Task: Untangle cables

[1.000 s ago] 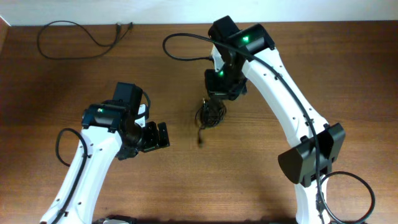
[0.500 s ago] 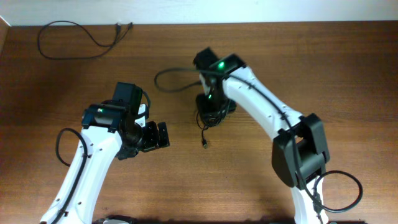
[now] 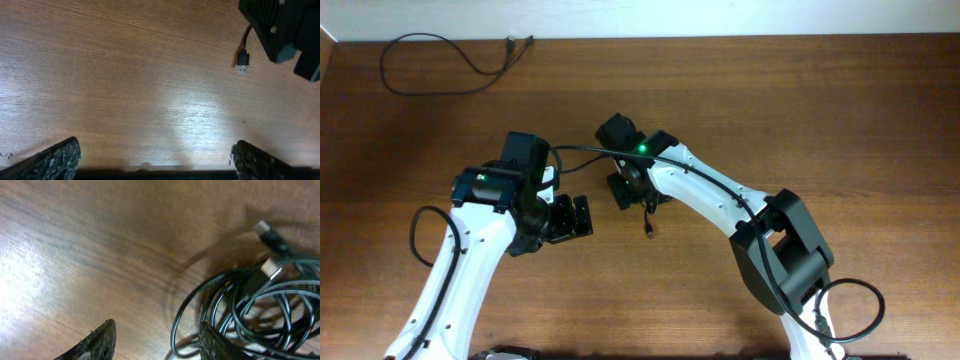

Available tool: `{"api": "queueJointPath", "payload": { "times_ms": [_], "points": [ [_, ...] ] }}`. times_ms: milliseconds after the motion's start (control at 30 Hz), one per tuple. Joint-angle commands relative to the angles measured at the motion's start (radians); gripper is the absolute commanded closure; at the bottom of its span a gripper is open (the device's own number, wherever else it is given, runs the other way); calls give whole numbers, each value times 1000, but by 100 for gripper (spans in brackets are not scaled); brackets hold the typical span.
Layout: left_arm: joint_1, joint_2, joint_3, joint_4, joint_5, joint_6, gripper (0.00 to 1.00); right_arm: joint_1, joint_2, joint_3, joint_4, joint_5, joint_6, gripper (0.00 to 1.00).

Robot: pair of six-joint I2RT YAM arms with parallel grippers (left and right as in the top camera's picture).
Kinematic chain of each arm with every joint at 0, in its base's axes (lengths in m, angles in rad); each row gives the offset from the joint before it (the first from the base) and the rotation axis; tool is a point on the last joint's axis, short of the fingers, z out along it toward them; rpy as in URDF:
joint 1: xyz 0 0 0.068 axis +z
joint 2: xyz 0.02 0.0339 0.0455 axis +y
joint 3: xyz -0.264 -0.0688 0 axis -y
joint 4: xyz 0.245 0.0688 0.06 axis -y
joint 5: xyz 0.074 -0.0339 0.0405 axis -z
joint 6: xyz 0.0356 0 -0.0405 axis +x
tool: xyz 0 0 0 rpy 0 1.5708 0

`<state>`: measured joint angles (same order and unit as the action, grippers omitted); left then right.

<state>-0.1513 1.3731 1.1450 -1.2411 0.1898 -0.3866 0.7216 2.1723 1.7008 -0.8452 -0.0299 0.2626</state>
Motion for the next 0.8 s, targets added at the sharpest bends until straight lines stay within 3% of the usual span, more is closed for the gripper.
{"api": "queueJointPath", "payload": {
  "times_ms": [0, 133, 367, 467, 500, 533, 667, 767],
  "points": [
    [-3, 2, -1, -1, -4, -6, 1, 5, 17, -9, 18, 27, 4, 48],
    [-3, 2, -1, 0, -4, -6, 1, 5, 47, -9, 21, 24, 4, 57],
    [-3, 2, -1, -1, -4, -6, 1, 5, 90, -12, 19, 28, 4, 60],
    [-3, 2, -1, -1, -4, -6, 1, 3, 86, -3, 10, 29, 7, 89],
    [-3, 2, -1, -1, -4, -6, 1, -4, 75, 24, -18, 32, 7, 96],
    [-3, 2, -1, -1, -4, -6, 1, -10, 64, 55, -52, 32, 7, 96],
    [-3, 2, -1, -2, -4, -6, 1, -51, 11, 450, -418, 23, 42, 96],
    [-3, 2, -1, -2, -4, -6, 1, -74, -1, 825, -642, -170, 41, 96]
  ]
}}
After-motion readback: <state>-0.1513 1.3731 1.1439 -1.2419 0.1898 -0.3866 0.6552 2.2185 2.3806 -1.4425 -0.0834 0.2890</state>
